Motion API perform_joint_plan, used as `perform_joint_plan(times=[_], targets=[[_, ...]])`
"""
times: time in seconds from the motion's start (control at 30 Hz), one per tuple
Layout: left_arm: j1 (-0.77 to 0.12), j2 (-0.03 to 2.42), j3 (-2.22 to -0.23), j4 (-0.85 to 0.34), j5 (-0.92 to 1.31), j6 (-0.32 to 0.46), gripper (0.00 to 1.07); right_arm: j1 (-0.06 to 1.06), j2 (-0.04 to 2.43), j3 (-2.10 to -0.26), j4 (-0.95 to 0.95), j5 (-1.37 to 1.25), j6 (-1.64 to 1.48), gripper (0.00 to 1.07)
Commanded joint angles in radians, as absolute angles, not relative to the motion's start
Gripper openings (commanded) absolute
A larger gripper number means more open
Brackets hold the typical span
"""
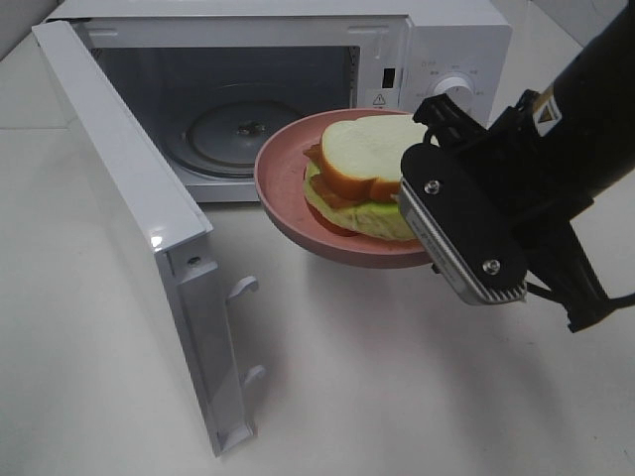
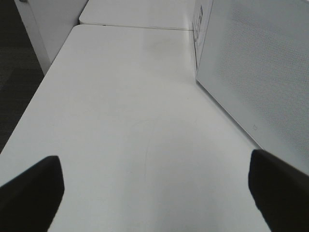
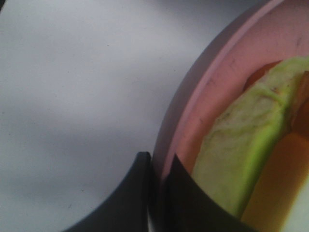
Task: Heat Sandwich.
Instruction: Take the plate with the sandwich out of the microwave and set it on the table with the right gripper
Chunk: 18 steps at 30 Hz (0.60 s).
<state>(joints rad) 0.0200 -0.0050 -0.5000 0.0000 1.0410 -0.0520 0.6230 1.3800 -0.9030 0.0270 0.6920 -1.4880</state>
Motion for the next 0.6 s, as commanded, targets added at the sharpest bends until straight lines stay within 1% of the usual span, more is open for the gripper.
perform_joint_plan(times=[0.03,0.43,0.6], targets=[[0.022,-0.031,-0.497,0.0,1.036,-0.051,0.98,0.619,1.31,-0.865,0.029,0.671,-1.472,0.0],[0.022,-0.031,-0.497,0.0,1.036,-0.051,0.98,0.619,1.167,-0.767,0.009,0.701,-1.416,0.0],[0.022,-0.031,-0.497,0.0,1.036,-0.051,0.98,0.619,1.106,-0.729,-0.024,0.73,-1.313,0.0]])
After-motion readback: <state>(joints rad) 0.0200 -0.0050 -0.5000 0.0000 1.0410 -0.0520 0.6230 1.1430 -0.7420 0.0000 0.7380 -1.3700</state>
